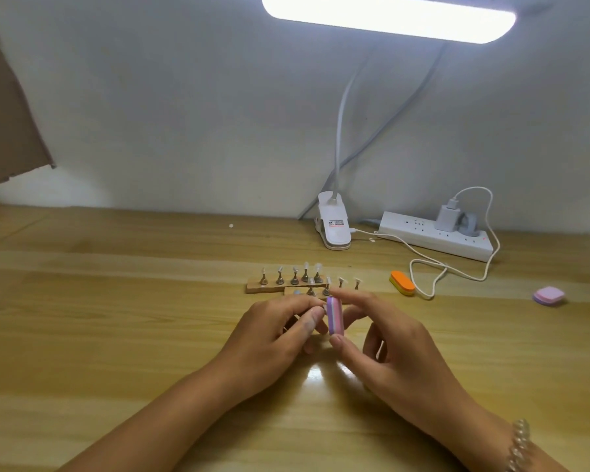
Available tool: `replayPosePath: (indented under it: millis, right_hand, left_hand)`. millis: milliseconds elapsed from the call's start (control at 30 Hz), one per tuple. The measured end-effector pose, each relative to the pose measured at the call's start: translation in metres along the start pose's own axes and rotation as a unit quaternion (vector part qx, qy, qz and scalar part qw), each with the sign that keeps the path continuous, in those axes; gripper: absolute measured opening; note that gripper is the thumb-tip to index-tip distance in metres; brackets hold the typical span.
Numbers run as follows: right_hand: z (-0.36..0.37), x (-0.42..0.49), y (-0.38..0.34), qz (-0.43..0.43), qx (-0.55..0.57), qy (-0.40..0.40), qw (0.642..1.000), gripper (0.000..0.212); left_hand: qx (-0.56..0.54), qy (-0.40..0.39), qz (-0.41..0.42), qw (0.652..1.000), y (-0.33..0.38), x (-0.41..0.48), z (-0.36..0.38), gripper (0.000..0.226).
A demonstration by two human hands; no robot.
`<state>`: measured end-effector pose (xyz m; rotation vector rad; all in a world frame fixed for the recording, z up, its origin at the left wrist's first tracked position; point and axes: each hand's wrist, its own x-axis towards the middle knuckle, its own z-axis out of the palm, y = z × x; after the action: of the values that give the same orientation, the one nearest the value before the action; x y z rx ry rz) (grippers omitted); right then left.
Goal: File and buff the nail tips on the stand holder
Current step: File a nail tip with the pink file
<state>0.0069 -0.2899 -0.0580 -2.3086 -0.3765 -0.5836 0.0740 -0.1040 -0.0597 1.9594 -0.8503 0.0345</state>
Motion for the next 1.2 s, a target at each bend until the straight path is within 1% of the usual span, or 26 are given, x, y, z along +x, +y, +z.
replayPosePath:
  millis: [167,267,400,500,600,667,733,767,900,1033,1200]
  right_hand:
    - [-0.0008,0.0003,0.0014,0.016,-0.013,0.009,1.0,0.049]
    - [-0.0002,-0.0004,-0.0011,-0.001,-0.036,-0.002,0.999,0.049]
    - [-0.0024,0.0006,0.0011,0.033,-0.024,0.029,0.999,0.04]
    - [-0.0015,-0.0005,-0.0044,-0.001,-0.04,0.01,0.999,0.041]
    - [-0.0031,0.002,0.0009,0.021,-0.032,0.031,0.999,0.037]
    - [-0.0022,0.0013,-0.0012,0.011,-0.053,0.028,0.998,0.039]
    - [0.0002,-0.0012,-0.0061,-0.011,-0.066,0.007,0.998,0.042]
    - [0.0005,-0.0016,-0.0065,-0.007,-0.058,0.004,0.998,0.042]
    - [-0.0031,0.0013,0.0031,0.038,-0.025,0.037,0.998,0.04]
    - [-0.0003,-0.0006,-0.0007,0.019,-0.031,0.02,0.999,0.042]
    - [-0.0005,0.0002,0.0,0.012,-0.034,0.024,0.999,0.045]
  left_hand:
    - [0.031,-0.015,0.008,0.999,0.0005,-0.0007,0.0001,0.023]
    - [0.021,-0.017,0.0,1.0,-0.0005,-0.0006,0.0004,0.024]
    - [0.013,-0.014,-0.003,1.0,-0.0012,-0.0011,-0.0001,0.022]
    - [-0.007,-0.015,-0.011,1.0,-0.0023,-0.0004,-0.0002,0.022]
    - [-0.017,-0.022,-0.02,0.999,-0.0024,0.0003,0.0001,0.02]
    - [-0.016,-0.029,-0.018,0.999,-0.0028,0.0,0.0001,0.02]
    - [-0.017,-0.034,-0.016,0.999,-0.0035,0.0,-0.0004,0.021]
    - [-0.019,-0.034,-0.016,0.999,-0.0039,0.0,-0.0007,0.021]
    - [-0.032,-0.032,-0.016,0.999,-0.003,0.0007,0.0006,0.018]
    - [-0.03,-0.033,-0.015,0.999,-0.0034,0.0006,0.0008,0.016]
    - [-0.03,-0.028,-0.026,0.999,-0.0049,0.0005,0.001,0.019]
